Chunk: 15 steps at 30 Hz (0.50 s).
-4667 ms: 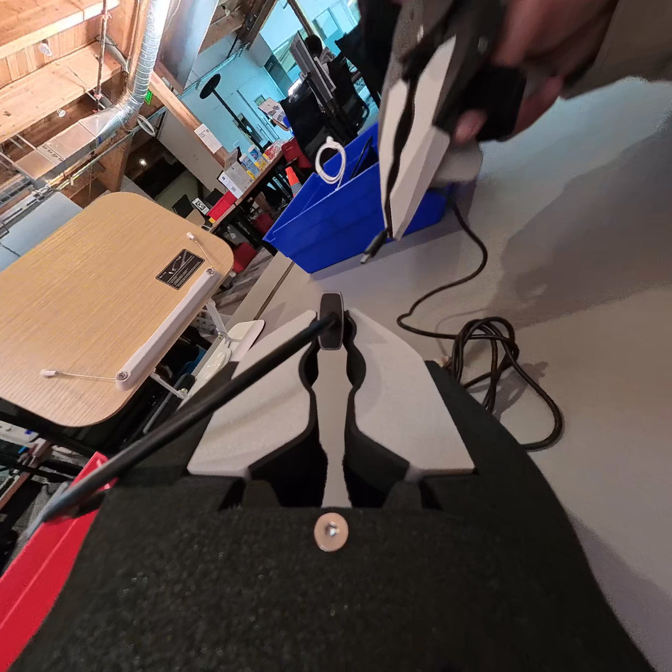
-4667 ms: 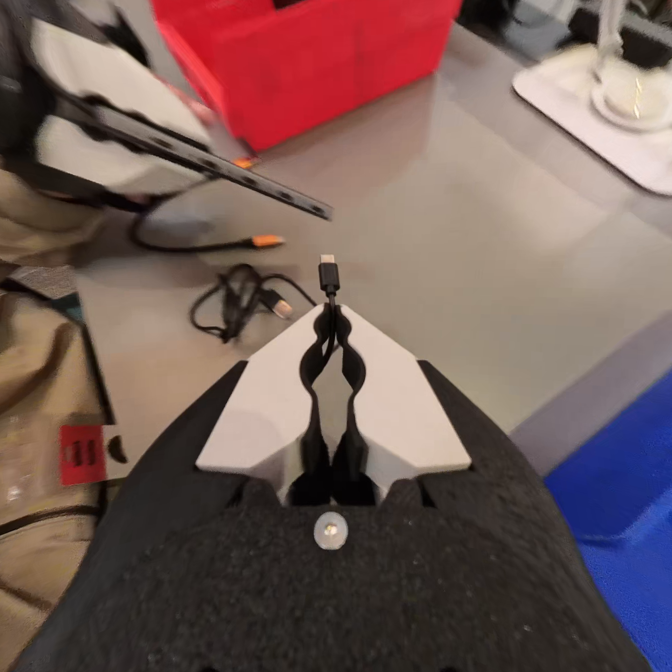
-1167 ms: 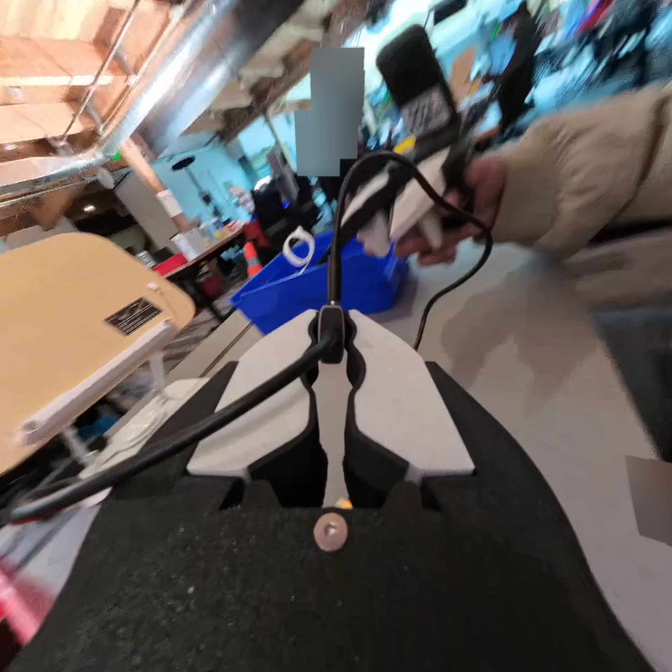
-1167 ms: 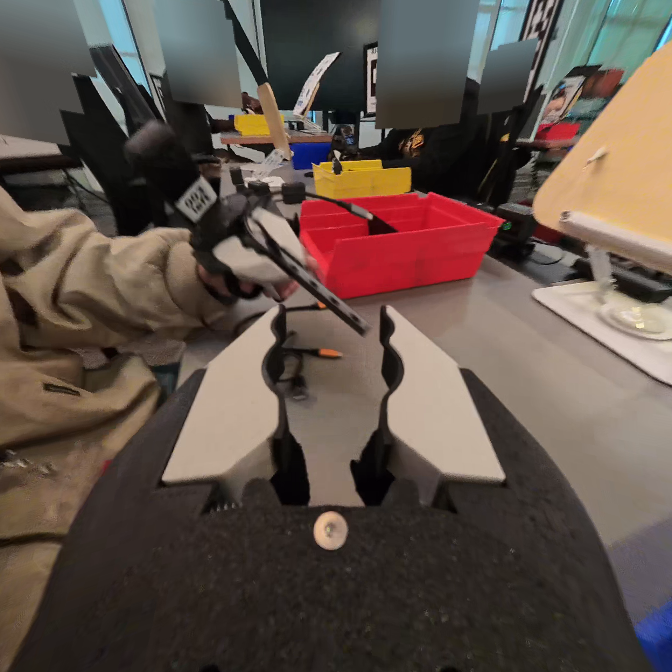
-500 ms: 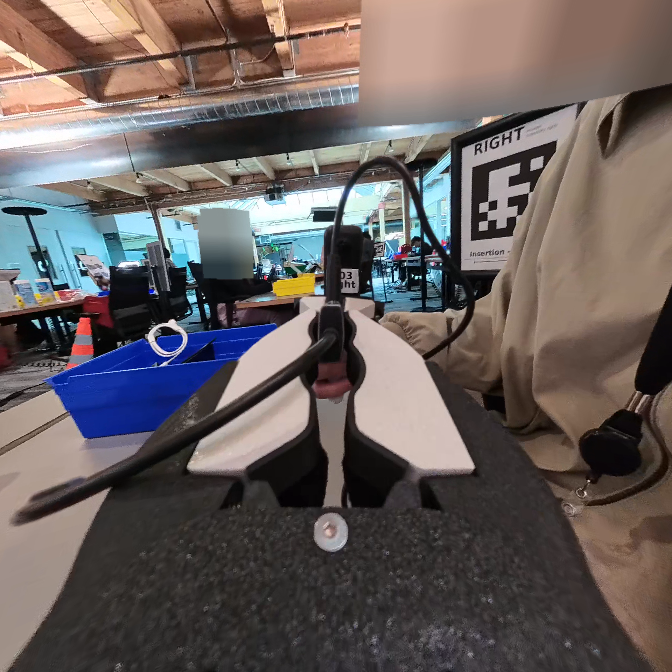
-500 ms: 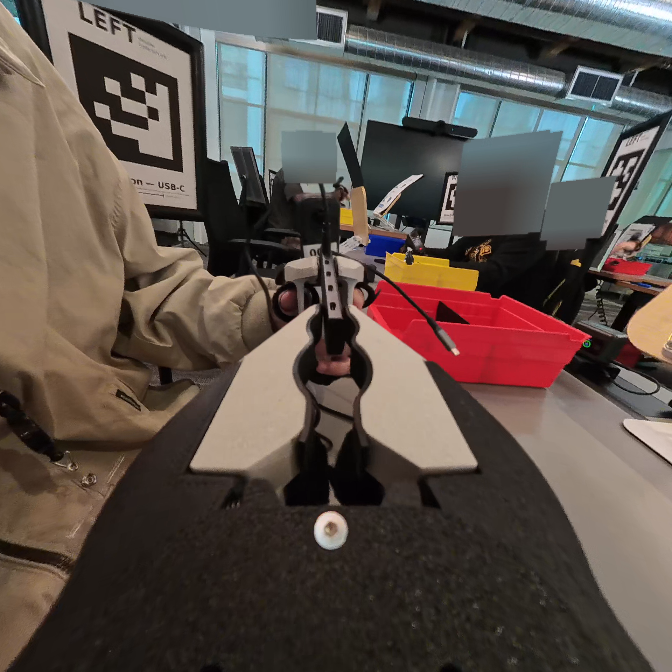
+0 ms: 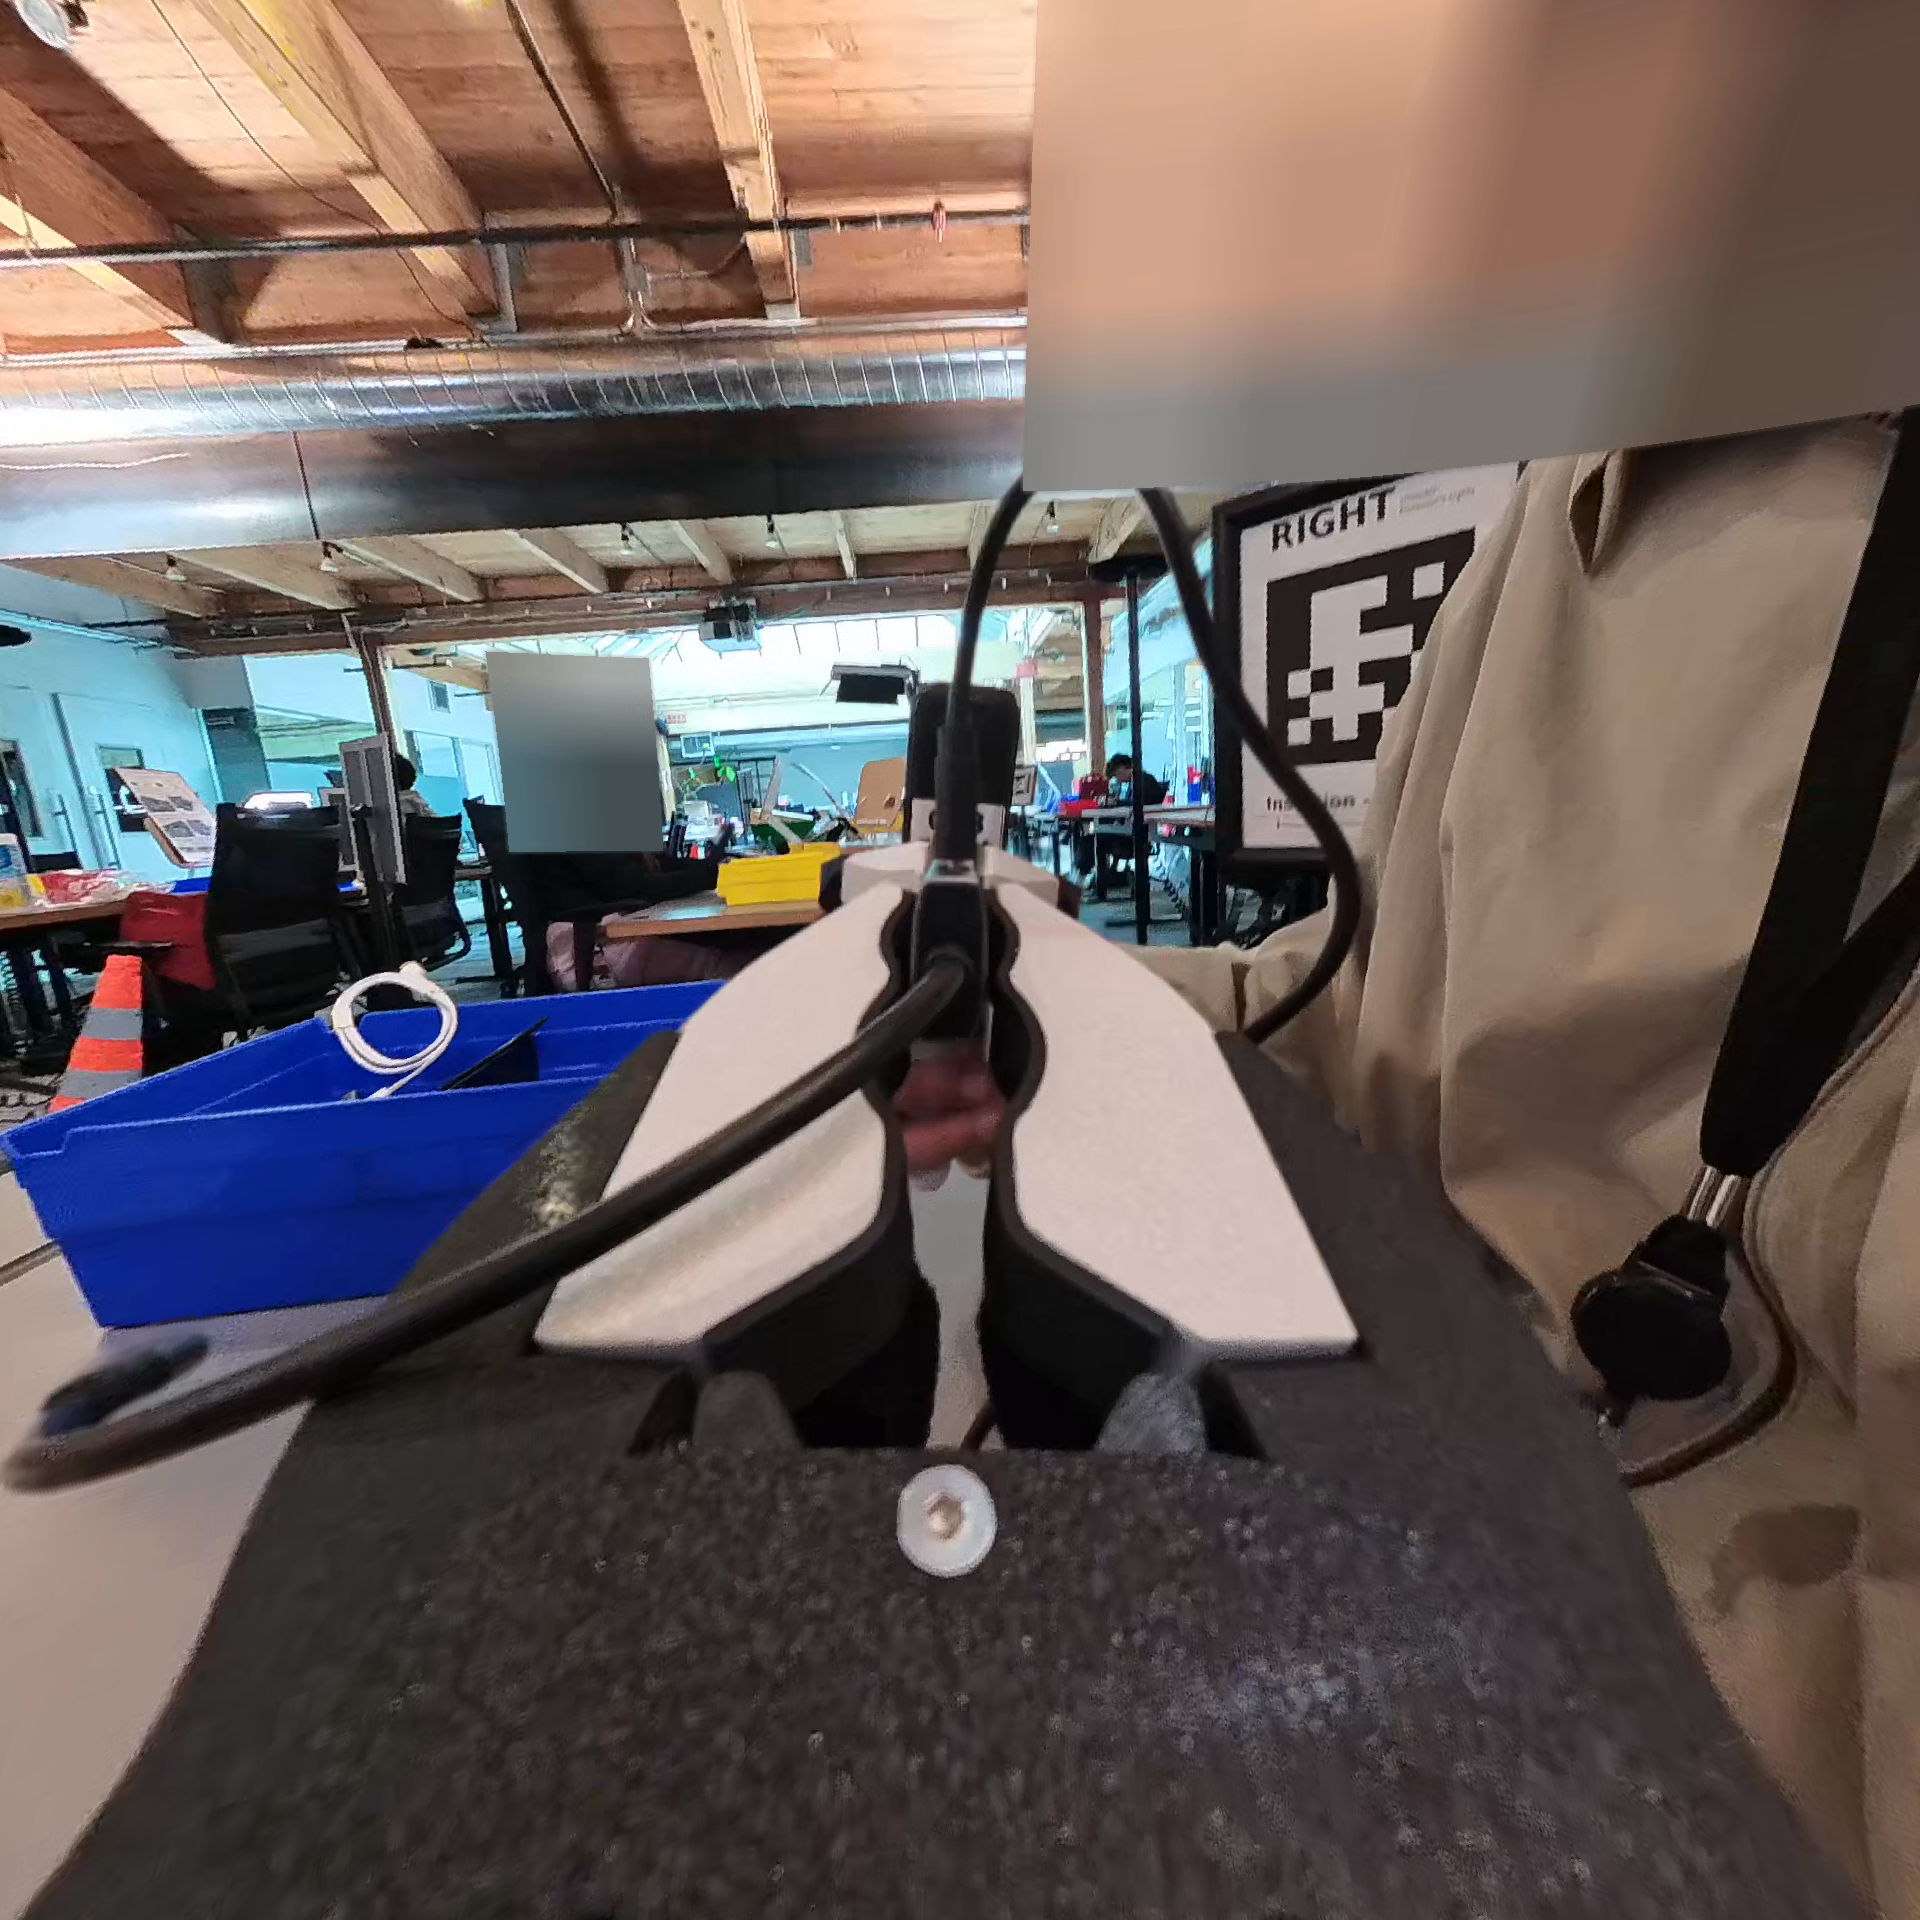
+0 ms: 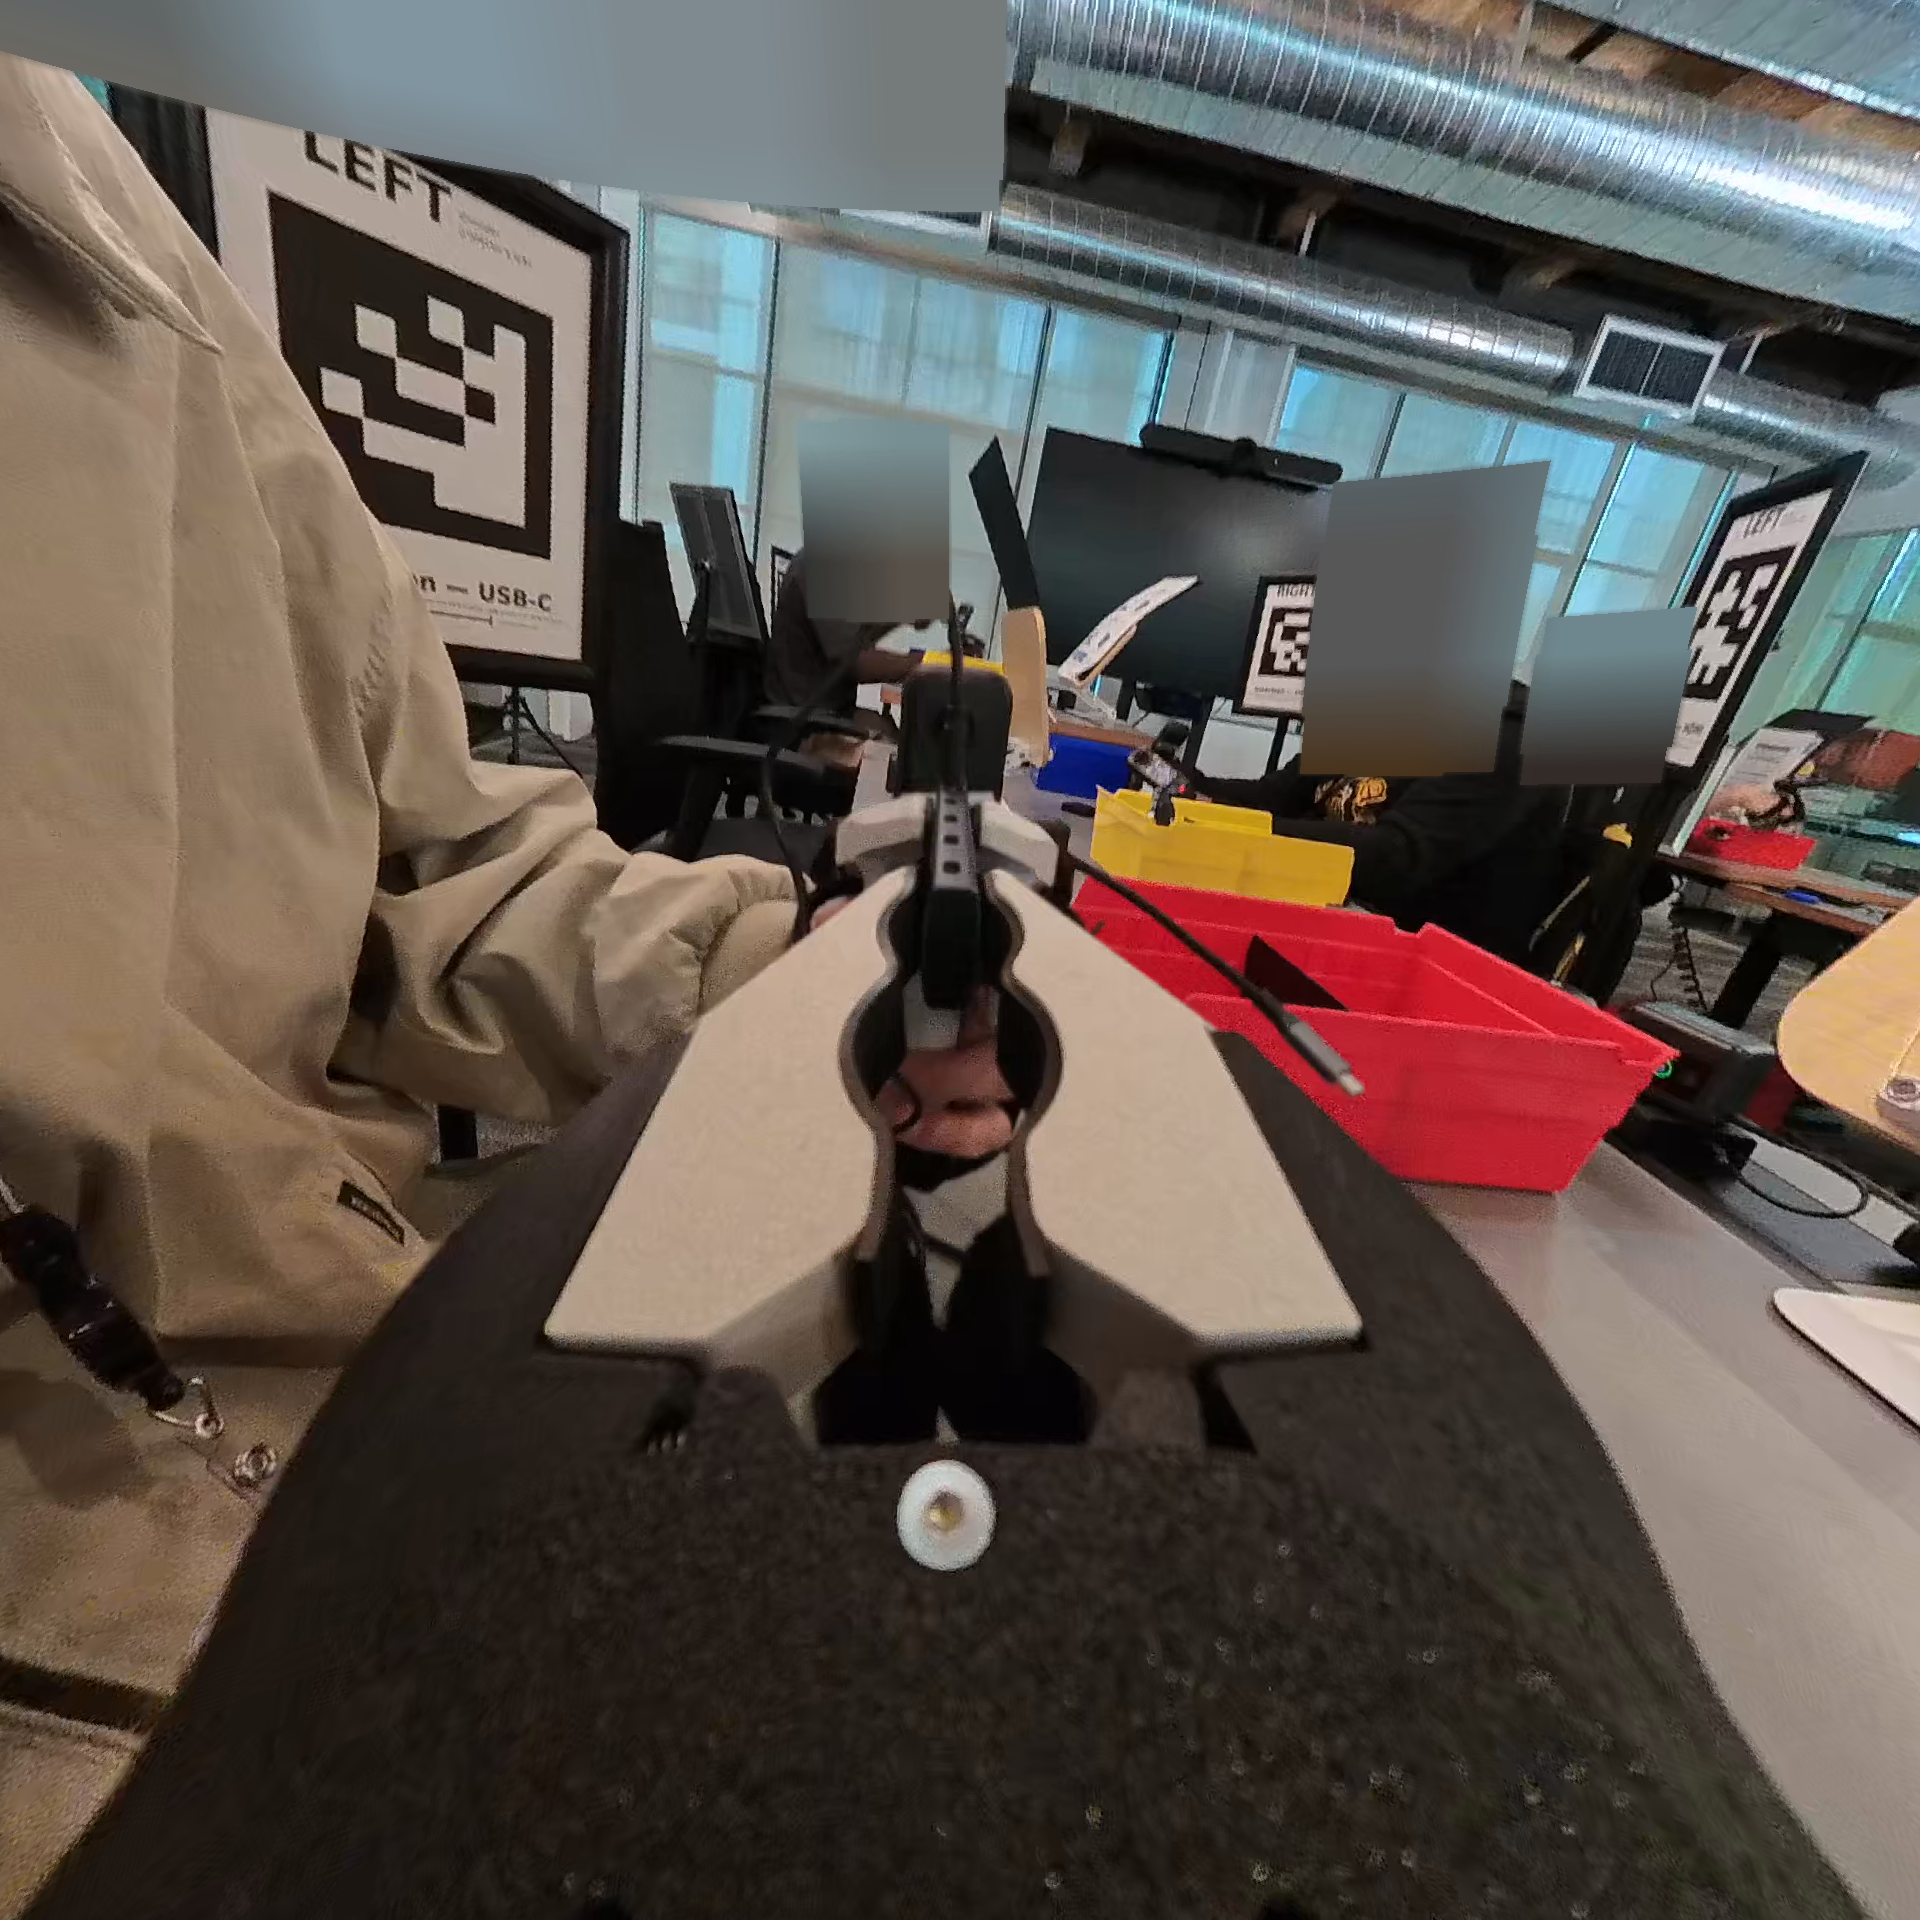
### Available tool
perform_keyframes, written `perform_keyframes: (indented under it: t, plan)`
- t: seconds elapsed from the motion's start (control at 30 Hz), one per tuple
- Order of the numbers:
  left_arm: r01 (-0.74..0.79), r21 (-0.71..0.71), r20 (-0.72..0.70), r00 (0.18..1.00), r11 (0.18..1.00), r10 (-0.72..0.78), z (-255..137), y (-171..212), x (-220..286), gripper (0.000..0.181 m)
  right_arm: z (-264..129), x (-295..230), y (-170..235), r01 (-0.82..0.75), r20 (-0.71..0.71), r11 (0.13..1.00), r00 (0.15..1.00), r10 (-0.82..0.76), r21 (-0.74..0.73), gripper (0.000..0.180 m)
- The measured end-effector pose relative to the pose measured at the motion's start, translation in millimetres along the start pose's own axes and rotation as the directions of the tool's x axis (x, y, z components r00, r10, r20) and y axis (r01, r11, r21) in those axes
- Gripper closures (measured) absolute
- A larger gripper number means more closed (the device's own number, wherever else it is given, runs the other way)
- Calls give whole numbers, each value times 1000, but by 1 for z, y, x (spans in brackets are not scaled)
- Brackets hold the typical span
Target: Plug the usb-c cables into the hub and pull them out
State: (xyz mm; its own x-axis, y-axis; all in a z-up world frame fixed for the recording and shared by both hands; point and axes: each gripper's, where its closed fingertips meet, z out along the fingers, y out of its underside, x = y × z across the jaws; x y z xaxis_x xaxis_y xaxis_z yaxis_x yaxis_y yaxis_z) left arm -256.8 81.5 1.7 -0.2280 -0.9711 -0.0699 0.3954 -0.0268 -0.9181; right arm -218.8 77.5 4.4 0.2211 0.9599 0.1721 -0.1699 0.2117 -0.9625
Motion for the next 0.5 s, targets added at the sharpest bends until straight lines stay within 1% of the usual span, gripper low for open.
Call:
perform_keyframes:
  t: [0.13, 0.3, 0.5]
  plan:
    - [-18, -38, -4, 1000, 999, 18, 1, 6, 2, 170, 5, -2, 11, 6, 3, 999, 1000, -6, -50, 170]
    - [-14, -30, 0, 1000, 999, 14, 2, 7, 1, 170, 6, -1, 11, -20, -7, 999, 1000, 20, -33, 171]
    - [-15, -39, -10, 1000, 999, 15, 3, 10, 3, 170, 12, -5, 15, -7, -19, 999, 1000, 6, -32, 170]
